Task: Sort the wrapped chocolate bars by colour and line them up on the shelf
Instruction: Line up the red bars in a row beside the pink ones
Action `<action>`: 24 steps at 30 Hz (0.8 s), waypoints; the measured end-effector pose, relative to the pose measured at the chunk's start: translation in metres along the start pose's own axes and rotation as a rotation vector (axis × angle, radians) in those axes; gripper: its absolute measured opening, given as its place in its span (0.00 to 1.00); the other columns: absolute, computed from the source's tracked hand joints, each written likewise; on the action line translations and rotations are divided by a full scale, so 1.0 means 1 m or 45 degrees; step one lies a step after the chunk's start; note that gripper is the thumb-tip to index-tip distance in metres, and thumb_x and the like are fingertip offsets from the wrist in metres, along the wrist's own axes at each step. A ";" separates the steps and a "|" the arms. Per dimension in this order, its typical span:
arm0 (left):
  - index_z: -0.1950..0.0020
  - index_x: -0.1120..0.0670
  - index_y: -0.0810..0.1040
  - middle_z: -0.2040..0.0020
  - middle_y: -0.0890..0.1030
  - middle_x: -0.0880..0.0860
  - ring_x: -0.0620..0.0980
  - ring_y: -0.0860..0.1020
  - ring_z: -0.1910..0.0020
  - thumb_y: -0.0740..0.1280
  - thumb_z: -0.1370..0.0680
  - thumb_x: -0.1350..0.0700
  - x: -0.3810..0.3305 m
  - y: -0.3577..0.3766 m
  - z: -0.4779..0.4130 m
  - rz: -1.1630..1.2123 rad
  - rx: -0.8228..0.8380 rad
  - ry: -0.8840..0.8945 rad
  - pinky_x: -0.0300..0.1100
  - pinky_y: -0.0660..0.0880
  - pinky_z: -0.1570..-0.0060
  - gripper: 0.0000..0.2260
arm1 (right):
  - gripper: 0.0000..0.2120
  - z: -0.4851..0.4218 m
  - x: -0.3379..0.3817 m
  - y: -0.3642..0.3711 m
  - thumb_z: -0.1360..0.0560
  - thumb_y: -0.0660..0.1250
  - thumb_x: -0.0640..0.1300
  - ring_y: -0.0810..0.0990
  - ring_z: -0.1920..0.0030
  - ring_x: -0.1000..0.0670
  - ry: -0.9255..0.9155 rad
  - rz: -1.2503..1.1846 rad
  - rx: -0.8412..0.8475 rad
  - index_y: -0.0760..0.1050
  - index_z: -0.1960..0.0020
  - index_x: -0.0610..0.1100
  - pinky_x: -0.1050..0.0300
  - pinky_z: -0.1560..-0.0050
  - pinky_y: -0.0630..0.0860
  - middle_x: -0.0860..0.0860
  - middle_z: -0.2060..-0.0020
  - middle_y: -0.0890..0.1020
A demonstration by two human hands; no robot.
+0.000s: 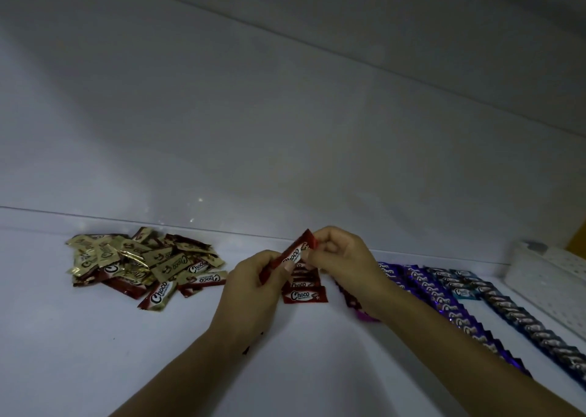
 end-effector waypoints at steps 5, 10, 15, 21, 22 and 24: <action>0.61 0.46 0.82 0.66 0.82 0.46 0.44 0.79 0.66 0.69 0.23 0.52 0.002 0.002 0.000 -0.229 0.120 -0.047 0.36 0.73 0.64 0.07 | 0.07 -0.003 0.013 -0.013 0.28 0.72 0.39 0.82 0.58 0.56 -0.335 0.551 0.192 0.83 0.53 0.49 0.68 0.56 0.73 0.54 0.59 0.85; 0.64 0.50 0.82 0.67 0.82 0.48 0.39 0.77 0.69 0.71 0.24 0.56 0.003 -0.001 -0.001 -0.186 -0.015 -0.085 0.30 0.70 0.69 0.08 | 0.07 -0.002 -0.003 -0.024 0.29 0.73 0.36 0.83 0.58 0.51 -0.100 0.535 0.345 0.84 0.52 0.41 0.56 0.53 0.78 0.46 0.59 0.86; 0.61 0.52 0.81 0.64 0.82 0.48 0.37 0.79 0.66 0.69 0.23 0.57 0.003 -0.003 -0.001 -0.081 -0.101 -0.112 0.27 0.73 0.68 0.07 | 0.05 0.008 -0.018 -0.017 0.30 0.74 0.39 0.79 0.65 0.63 -0.093 0.739 0.429 0.84 0.54 0.44 0.69 0.62 0.72 0.58 0.66 0.83; 0.60 0.54 0.80 0.65 0.81 0.48 0.36 0.79 0.65 0.69 0.23 0.56 0.005 -0.006 -0.004 -0.010 -0.209 -0.110 0.25 0.71 0.68 0.06 | 0.05 0.010 -0.012 -0.009 0.26 0.70 0.42 0.79 0.55 0.59 -0.226 1.087 0.634 0.83 0.52 0.43 0.67 0.51 0.73 0.52 0.55 0.84; 0.60 0.54 0.80 0.65 0.81 0.48 0.37 0.79 0.65 0.69 0.23 0.55 0.006 -0.006 -0.004 0.006 -0.218 -0.119 0.26 0.71 0.68 0.06 | 0.05 0.009 -0.011 -0.009 0.26 0.70 0.43 0.80 0.55 0.58 -0.240 1.121 0.598 0.83 0.52 0.44 0.64 0.49 0.73 0.52 0.55 0.84; 0.60 0.53 0.80 0.64 0.82 0.50 0.39 0.80 0.62 0.69 0.23 0.54 0.007 -0.006 -0.004 0.029 -0.248 -0.140 0.28 0.72 0.67 0.06 | 0.04 0.006 -0.012 -0.010 0.26 0.70 0.44 0.79 0.55 0.57 -0.276 1.157 0.490 0.82 0.53 0.46 0.61 0.45 0.71 0.55 0.56 0.83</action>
Point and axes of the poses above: each hand's wrist, its own z-axis away from the middle knuckle, its own y-axis out of the palm, x = y × z, the point moved 2 cm from there along -z, towards the middle knuckle
